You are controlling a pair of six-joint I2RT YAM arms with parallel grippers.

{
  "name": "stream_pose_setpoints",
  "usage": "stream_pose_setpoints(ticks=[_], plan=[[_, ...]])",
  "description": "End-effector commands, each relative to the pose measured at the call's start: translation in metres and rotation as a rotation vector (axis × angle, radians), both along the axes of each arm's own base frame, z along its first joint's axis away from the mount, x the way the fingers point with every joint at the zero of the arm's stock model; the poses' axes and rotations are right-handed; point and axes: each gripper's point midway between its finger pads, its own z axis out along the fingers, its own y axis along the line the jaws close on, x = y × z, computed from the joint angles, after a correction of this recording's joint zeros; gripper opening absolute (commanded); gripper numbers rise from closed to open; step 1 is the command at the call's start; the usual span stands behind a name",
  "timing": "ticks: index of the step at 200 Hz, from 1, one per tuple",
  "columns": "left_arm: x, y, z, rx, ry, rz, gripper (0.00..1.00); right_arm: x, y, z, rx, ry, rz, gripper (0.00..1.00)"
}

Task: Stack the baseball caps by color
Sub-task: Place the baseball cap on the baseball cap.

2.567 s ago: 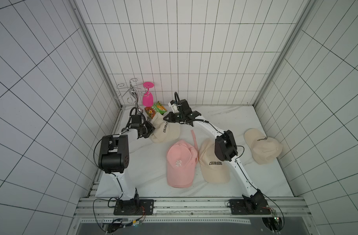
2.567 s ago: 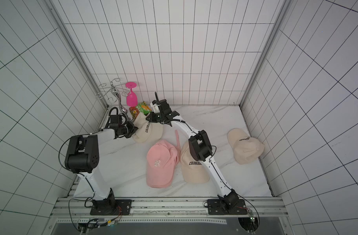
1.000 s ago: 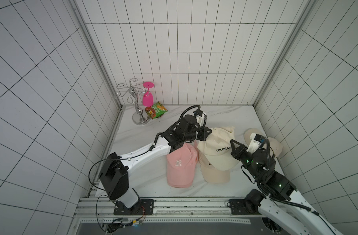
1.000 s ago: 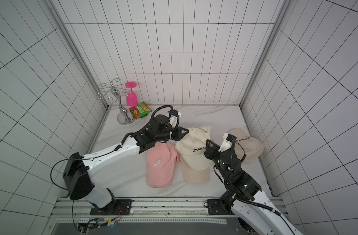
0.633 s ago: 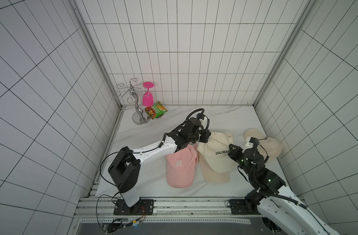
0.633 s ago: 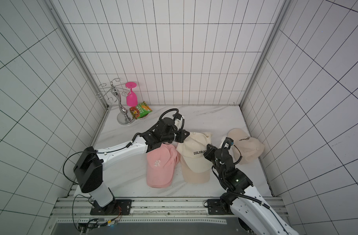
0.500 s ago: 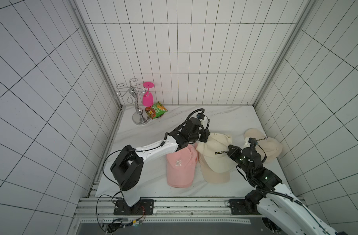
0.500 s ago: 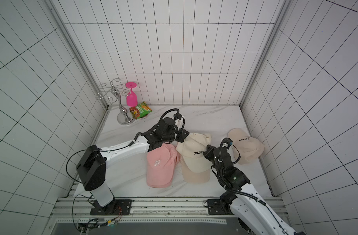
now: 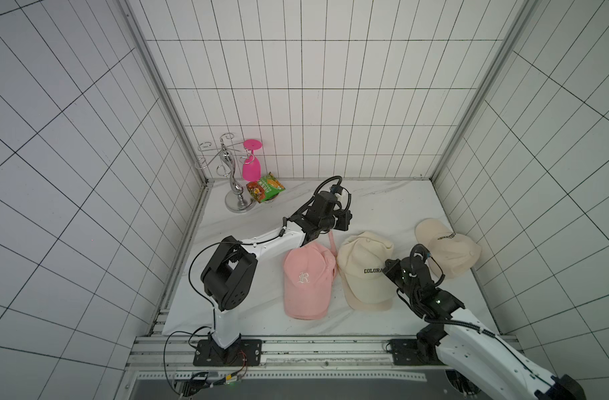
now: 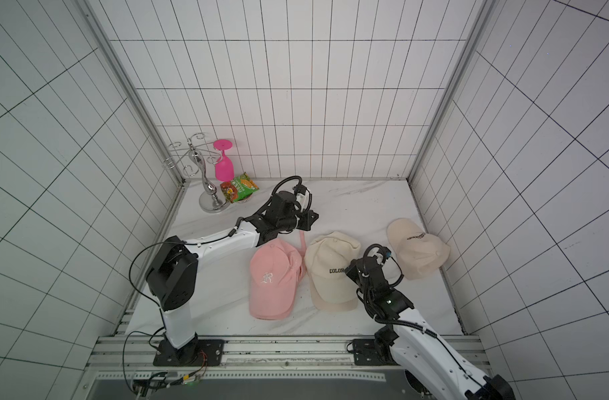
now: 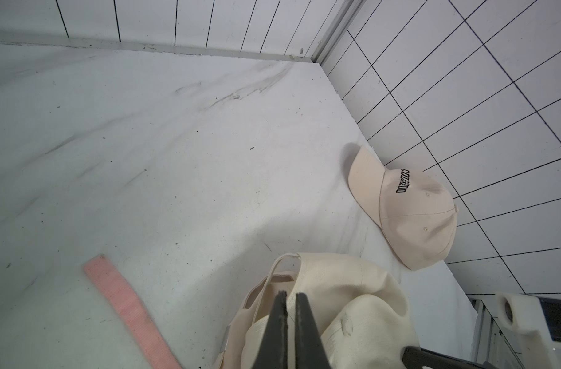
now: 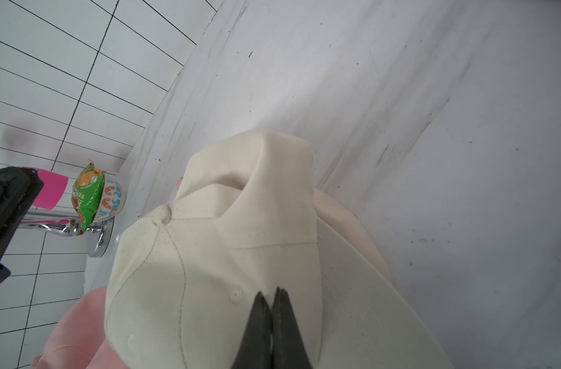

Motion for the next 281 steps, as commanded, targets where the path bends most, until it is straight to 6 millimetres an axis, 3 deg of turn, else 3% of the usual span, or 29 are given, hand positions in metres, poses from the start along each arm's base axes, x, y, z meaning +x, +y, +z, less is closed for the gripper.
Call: stream_pose_setpoints(ticks=[1,22,48,74,106,132,171,195,226,250,281], plan=[[-0.007,0.0,0.009,-0.015,-0.008,-0.019,0.05,-0.002,-0.003,-0.01,0.064,0.022,-0.051,0.09],[-0.022,0.004,0.019,-0.012,0.004,-0.029,0.24,-0.003,0.011,0.001,0.054,-0.004,0.059,0.38],[-0.042,0.015,0.024,0.041,0.033,0.048,0.3,-0.016,0.005,0.02,-0.114,-0.005,0.168,0.53],[-0.062,0.03,0.016,0.131,0.114,0.192,0.24,-0.024,-0.005,0.034,-0.252,0.089,0.268,0.6],[-0.089,0.033,-0.001,0.138,0.26,0.303,0.22,-0.013,-0.005,0.038,-0.125,0.247,0.388,0.65],[-0.104,0.008,-0.011,0.118,0.31,0.246,0.32,0.004,-0.008,0.039,-0.045,0.273,0.451,0.67],[-0.1,-0.01,-0.022,0.115,0.323,0.221,0.48,0.017,0.0,0.037,-0.005,0.248,0.506,0.67],[-0.1,-0.018,-0.035,0.135,0.345,0.202,0.54,0.023,-0.006,0.027,-0.033,0.271,0.486,0.63],[-0.099,-0.021,-0.049,0.157,0.36,0.197,0.53,0.029,-0.007,0.018,-0.022,0.295,0.472,0.41],[-0.101,-0.026,-0.053,0.165,0.366,0.159,0.38,0.029,-0.004,0.015,0.024,0.294,0.441,0.23],[-0.099,-0.028,-0.049,0.162,0.358,0.135,0.08,0.024,-0.001,0.017,0.087,0.26,0.399,0.08]])
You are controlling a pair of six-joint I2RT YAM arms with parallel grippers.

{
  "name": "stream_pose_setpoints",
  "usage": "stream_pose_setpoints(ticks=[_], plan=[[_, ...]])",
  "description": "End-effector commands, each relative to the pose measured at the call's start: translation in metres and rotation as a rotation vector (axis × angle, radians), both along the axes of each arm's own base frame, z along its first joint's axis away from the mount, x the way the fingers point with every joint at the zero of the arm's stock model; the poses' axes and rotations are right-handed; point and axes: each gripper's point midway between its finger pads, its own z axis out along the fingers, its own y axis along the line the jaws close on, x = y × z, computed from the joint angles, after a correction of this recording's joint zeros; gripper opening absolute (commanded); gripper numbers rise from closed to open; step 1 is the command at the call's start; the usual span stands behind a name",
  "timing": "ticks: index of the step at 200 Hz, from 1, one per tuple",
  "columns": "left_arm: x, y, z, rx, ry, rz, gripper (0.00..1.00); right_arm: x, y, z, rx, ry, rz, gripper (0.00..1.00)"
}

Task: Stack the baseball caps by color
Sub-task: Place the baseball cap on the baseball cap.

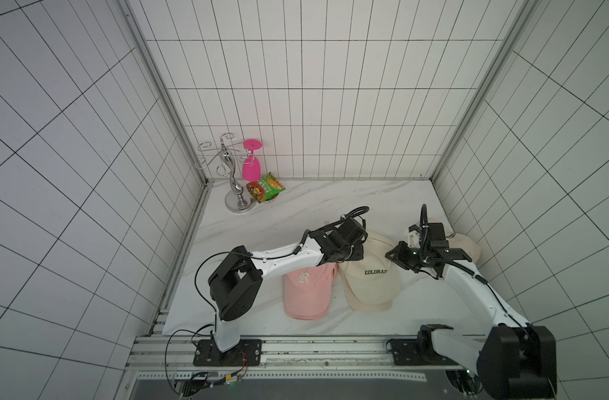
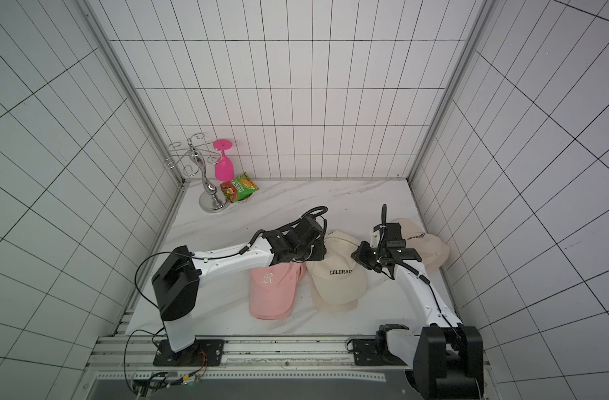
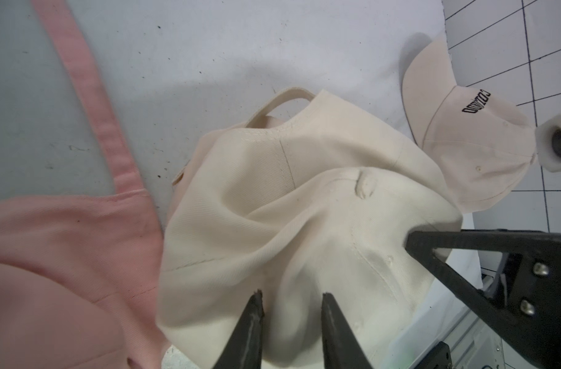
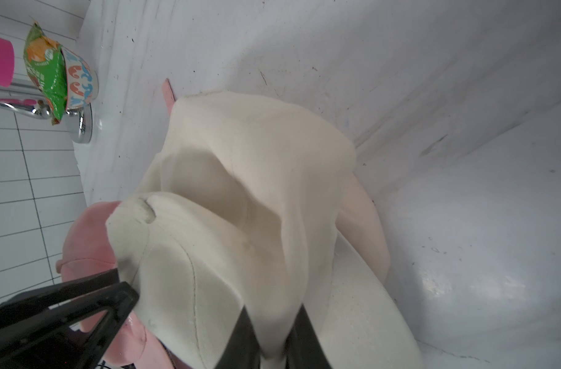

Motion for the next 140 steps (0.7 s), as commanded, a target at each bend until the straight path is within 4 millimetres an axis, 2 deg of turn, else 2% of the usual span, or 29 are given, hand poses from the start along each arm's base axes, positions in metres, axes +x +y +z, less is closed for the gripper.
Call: stream_pose_setpoints(ticks=[1,11,43,100,121,140], plan=[[0.006,-0.008,0.009,-0.029,-0.016,-0.022,0.07,-0.001,0.002,0.006,0.064,-0.031,-0.052,0.08],[0.007,-0.008,0.013,-0.032,-0.024,-0.029,0.0,-0.004,0.003,0.008,0.078,-0.039,-0.063,0.05],[0.01,-0.003,0.03,-0.046,-0.05,-0.042,0.0,-0.013,0.01,0.016,0.159,-0.043,-0.103,0.01],[0.011,0.003,0.078,-0.079,-0.147,-0.066,0.0,-0.025,0.013,0.04,0.229,-0.108,-0.223,0.0],[0.017,0.006,0.082,-0.062,-0.187,-0.061,0.0,-0.029,0.012,0.041,0.243,-0.104,-0.261,0.0],[0.023,0.005,0.075,-0.048,-0.2,-0.071,0.0,-0.033,0.013,0.033,0.253,-0.097,-0.288,0.0]])
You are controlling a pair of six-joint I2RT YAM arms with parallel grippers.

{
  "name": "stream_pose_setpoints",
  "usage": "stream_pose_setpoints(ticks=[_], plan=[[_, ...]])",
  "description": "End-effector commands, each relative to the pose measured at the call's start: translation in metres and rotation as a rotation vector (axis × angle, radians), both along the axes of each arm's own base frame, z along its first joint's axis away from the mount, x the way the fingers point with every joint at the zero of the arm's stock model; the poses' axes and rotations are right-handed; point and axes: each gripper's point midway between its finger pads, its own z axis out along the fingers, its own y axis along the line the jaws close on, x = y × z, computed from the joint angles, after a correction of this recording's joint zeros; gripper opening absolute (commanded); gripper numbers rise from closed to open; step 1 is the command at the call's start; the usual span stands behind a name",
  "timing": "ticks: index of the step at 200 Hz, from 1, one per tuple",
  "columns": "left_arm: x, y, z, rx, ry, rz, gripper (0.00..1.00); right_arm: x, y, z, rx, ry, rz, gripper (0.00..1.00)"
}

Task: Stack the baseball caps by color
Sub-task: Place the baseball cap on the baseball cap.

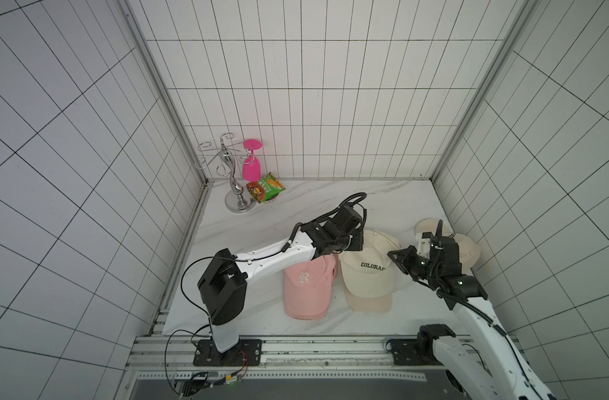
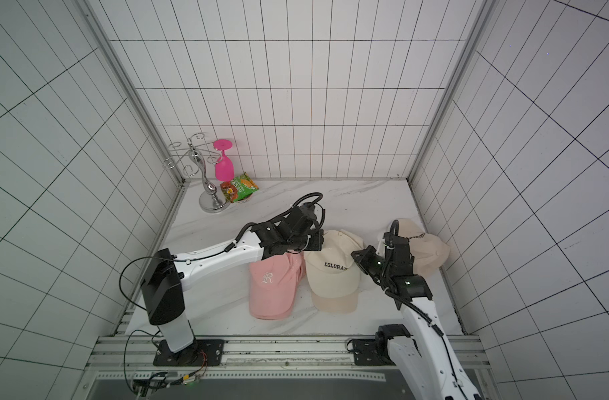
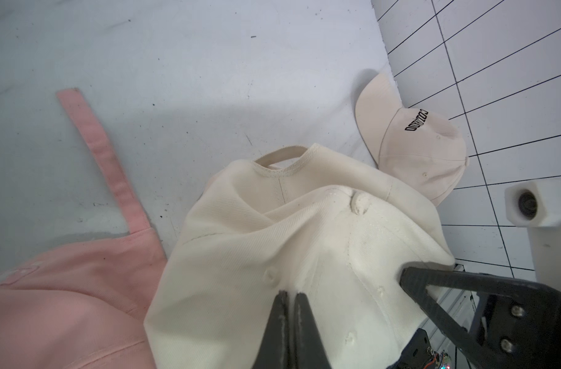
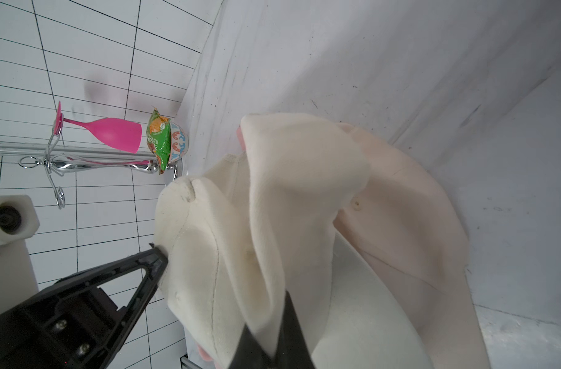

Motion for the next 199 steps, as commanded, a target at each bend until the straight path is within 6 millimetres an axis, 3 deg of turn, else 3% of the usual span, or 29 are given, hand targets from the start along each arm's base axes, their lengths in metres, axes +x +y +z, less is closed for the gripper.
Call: stream_pose_setpoints(ticks=[1,90,117,139,152,163,183,199], plan=[[0.012,0.001,0.014,-0.005,-0.07,-0.001,0.0,-0.005,0.0,-0.018,0.039,0.052,-0.069,0.0],[0.016,-0.004,-0.049,0.054,0.008,-0.041,0.0,-0.016,-0.015,-0.088,-0.057,0.162,-0.146,0.0],[0.016,-0.006,-0.05,0.043,0.009,-0.041,0.0,-0.019,-0.017,-0.103,-0.051,0.197,-0.174,0.04],[0.016,-0.006,-0.042,0.027,-0.003,-0.041,0.0,-0.019,-0.018,-0.104,-0.051,0.195,-0.182,0.14],[0.015,-0.003,-0.035,0.019,-0.015,-0.04,0.1,-0.018,-0.02,-0.098,-0.064,0.179,-0.182,0.26],[0.013,0.0,-0.025,0.006,-0.027,-0.039,0.25,-0.018,-0.025,-0.09,-0.096,0.166,-0.188,0.36],[0.007,0.011,0.006,-0.029,-0.08,-0.039,0.56,-0.015,-0.038,-0.062,-0.184,0.106,-0.209,0.49],[-0.001,0.027,0.037,-0.051,-0.147,-0.049,0.7,-0.009,-0.05,-0.035,-0.264,0.047,-0.226,0.55]])
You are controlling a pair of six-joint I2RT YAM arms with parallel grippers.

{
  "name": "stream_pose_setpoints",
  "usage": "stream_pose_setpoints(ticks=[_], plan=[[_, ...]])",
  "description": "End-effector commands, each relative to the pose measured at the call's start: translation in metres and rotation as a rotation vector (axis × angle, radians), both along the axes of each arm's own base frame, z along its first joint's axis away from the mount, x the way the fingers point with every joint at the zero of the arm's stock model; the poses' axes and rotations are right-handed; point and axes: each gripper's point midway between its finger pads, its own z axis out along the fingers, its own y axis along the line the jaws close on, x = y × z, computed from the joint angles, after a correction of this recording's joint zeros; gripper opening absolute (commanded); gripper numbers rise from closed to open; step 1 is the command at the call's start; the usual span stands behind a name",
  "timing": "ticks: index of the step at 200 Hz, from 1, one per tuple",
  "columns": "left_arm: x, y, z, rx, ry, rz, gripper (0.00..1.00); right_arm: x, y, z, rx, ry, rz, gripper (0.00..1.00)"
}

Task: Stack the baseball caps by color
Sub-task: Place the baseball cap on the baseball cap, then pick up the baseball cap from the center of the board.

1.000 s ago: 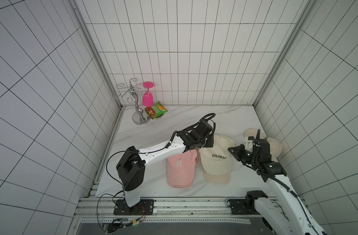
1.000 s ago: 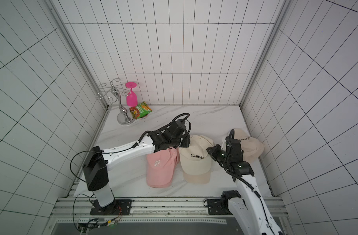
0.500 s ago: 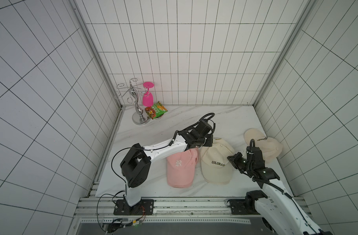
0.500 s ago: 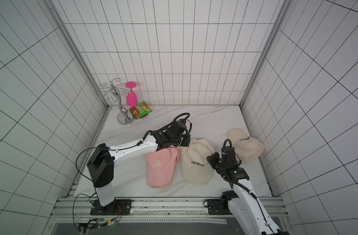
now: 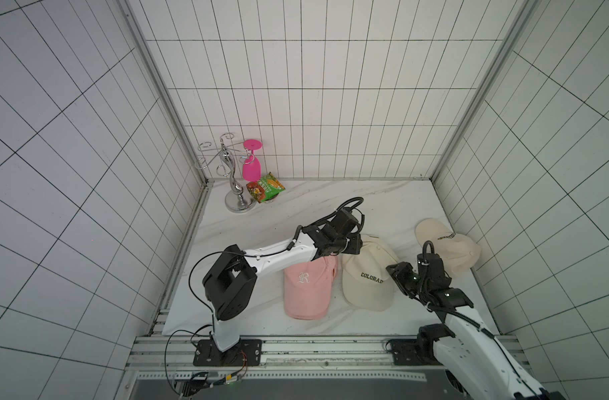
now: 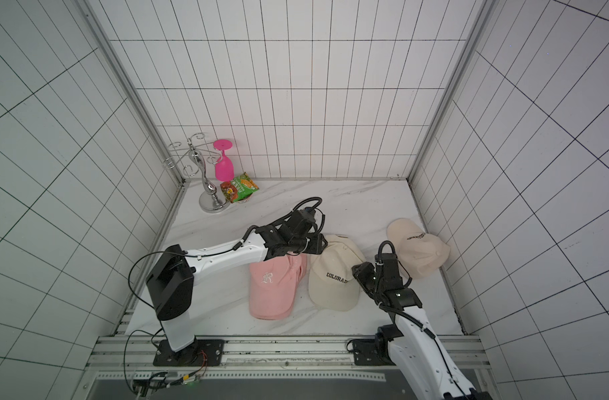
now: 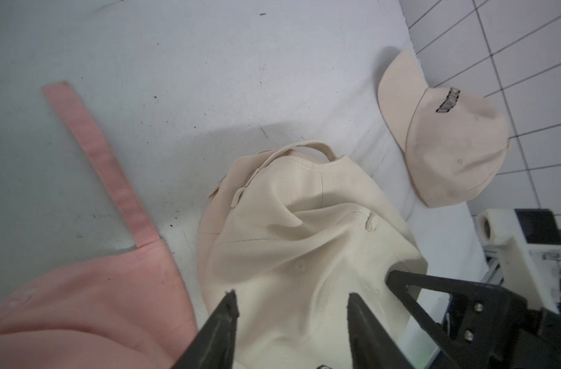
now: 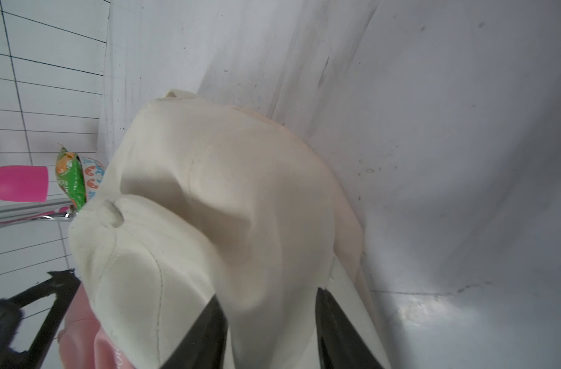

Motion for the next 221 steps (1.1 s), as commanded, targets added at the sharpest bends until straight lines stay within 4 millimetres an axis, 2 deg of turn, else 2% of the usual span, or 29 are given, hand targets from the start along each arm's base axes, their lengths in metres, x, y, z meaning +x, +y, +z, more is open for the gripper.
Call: stream_pose_setpoints(ticks=[1,15,30,51,61,79,102,127,144,159,192,203,221], plan=[[-0.007,0.018,0.07,-0.093,-0.133,-0.003,0.71,0.011,-0.022,0.049,-0.149,-0.092,-0.034,0.55],[-0.013,0.039,0.097,-0.102,-0.209,0.006,0.78,0.018,-0.032,0.069,-0.197,-0.117,-0.049,0.57],[-0.018,0.065,0.126,-0.117,-0.323,0.02,0.81,0.031,-0.041,0.081,-0.204,-0.113,-0.054,0.57],[-0.017,0.109,0.153,-0.124,-0.44,0.061,0.87,0.056,-0.056,0.083,-0.15,-0.045,-0.081,0.57],[-0.011,0.131,0.157,-0.123,-0.455,0.092,0.89,0.067,-0.066,0.08,-0.099,-0.008,-0.112,0.57],[0.0,0.167,0.159,-0.129,-0.469,0.136,0.89,0.084,-0.095,0.074,-0.043,0.042,-0.216,0.56],[0.009,0.195,0.151,-0.107,-0.514,0.153,0.97,0.089,-0.136,0.067,-0.022,0.091,-0.365,0.55],[0.002,0.198,0.141,-0.119,-0.559,0.117,0.99,0.074,-0.182,0.055,0.002,0.136,-0.517,0.59],[-0.008,0.189,0.145,-0.205,-0.559,0.067,0.99,0.061,-0.211,0.052,-0.029,0.145,-0.592,0.63],[-0.015,0.184,0.15,-0.241,-0.55,0.028,0.99,0.048,-0.229,0.053,-0.094,0.167,-0.613,0.67],[-0.021,0.176,0.148,-0.268,-0.529,-0.022,0.99,0.026,-0.246,0.058,-0.218,0.206,-0.673,0.67],[-0.023,0.173,0.146,-0.275,-0.52,-0.038,0.99,0.02,-0.253,0.057,-0.258,0.218,-0.706,0.71],[-0.024,0.17,0.146,-0.285,-0.525,-0.06,0.99,0.02,-0.259,0.05,-0.279,0.228,-0.717,0.73]])
